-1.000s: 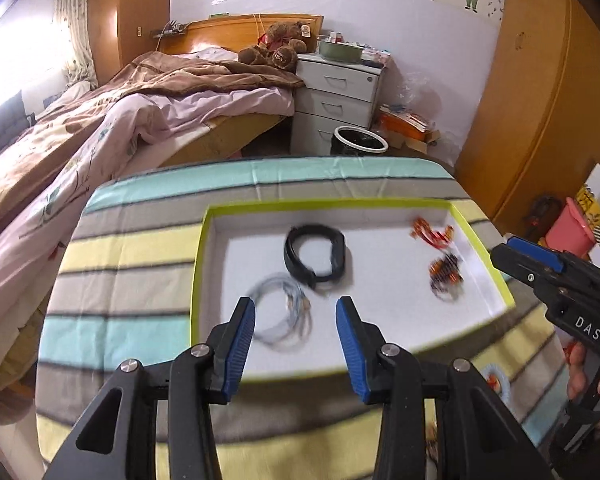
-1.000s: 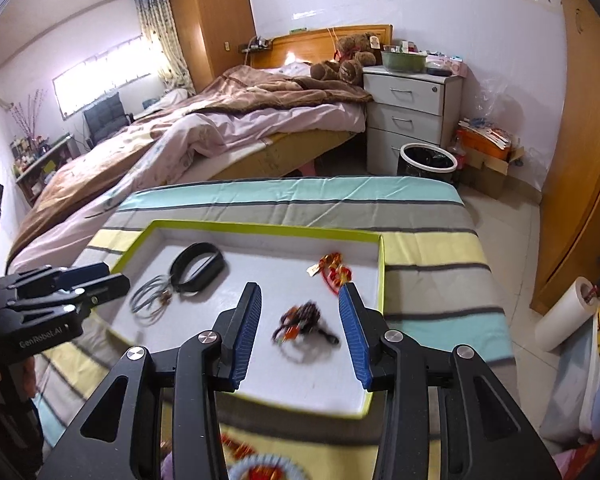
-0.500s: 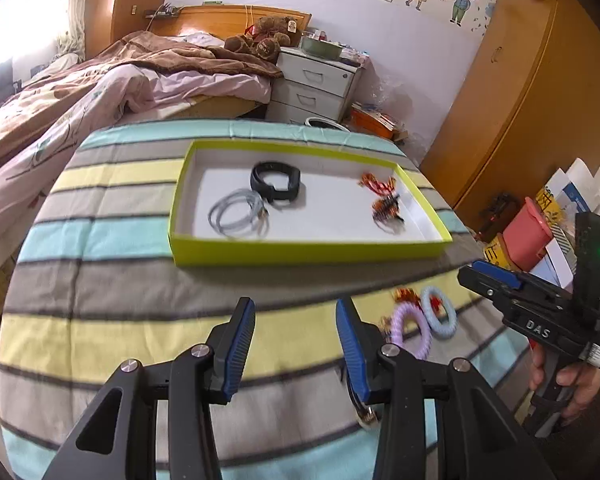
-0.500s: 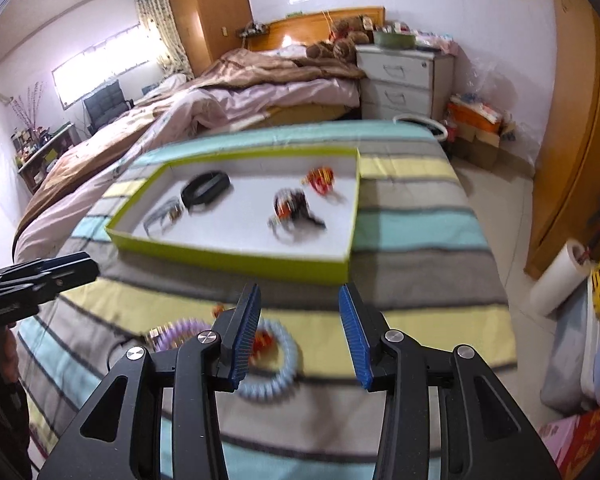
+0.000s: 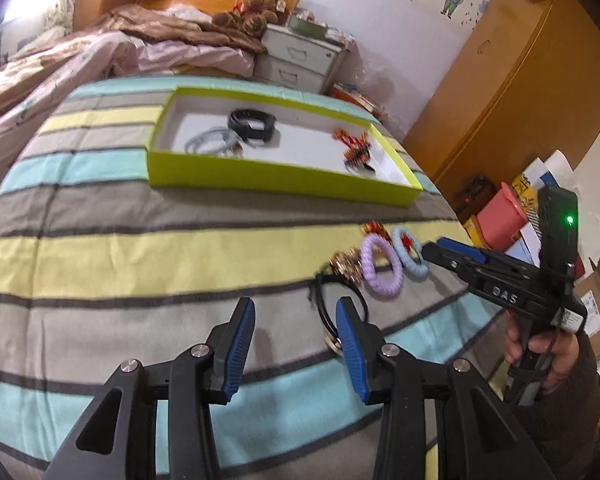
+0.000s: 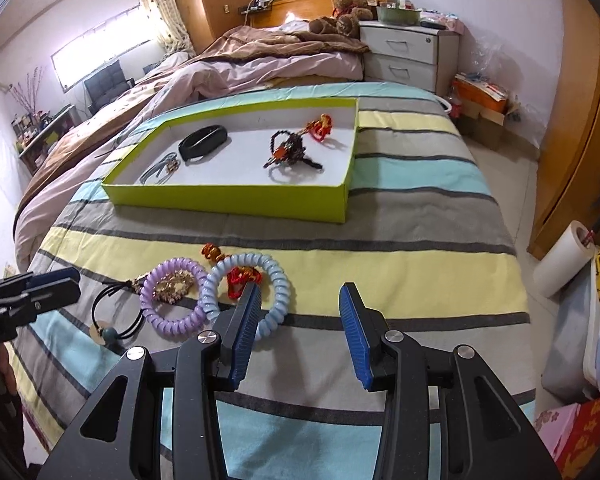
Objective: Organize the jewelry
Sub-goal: 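Move the left tool to the black hair tie while the right tool reaches the light blue coil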
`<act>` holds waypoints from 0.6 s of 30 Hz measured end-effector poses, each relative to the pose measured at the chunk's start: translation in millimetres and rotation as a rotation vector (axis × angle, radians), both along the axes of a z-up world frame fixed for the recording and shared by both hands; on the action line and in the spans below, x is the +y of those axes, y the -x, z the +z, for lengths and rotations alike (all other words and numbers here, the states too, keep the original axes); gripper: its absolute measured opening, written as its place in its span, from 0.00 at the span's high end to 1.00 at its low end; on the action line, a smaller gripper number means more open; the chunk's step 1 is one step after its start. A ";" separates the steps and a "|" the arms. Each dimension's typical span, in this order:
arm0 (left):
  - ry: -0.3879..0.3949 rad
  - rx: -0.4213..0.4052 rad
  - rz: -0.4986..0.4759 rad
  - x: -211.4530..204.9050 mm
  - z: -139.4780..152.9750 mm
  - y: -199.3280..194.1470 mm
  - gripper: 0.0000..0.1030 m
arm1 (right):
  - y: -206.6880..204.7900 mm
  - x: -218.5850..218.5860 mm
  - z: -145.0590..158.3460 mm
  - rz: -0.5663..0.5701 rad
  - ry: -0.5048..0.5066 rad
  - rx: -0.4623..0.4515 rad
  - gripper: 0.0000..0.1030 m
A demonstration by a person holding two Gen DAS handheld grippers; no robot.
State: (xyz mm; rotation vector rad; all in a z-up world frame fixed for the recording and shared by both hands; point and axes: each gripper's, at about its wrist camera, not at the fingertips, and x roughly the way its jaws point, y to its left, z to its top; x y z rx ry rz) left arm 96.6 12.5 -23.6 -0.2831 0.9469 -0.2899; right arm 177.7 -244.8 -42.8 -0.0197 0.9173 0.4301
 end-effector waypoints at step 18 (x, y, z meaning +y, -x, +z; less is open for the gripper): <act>-0.117 0.036 -0.019 -30.4 -10.1 -0.5 0.60 | -0.3 10.8 -6.0 0.030 0.040 0.001 0.90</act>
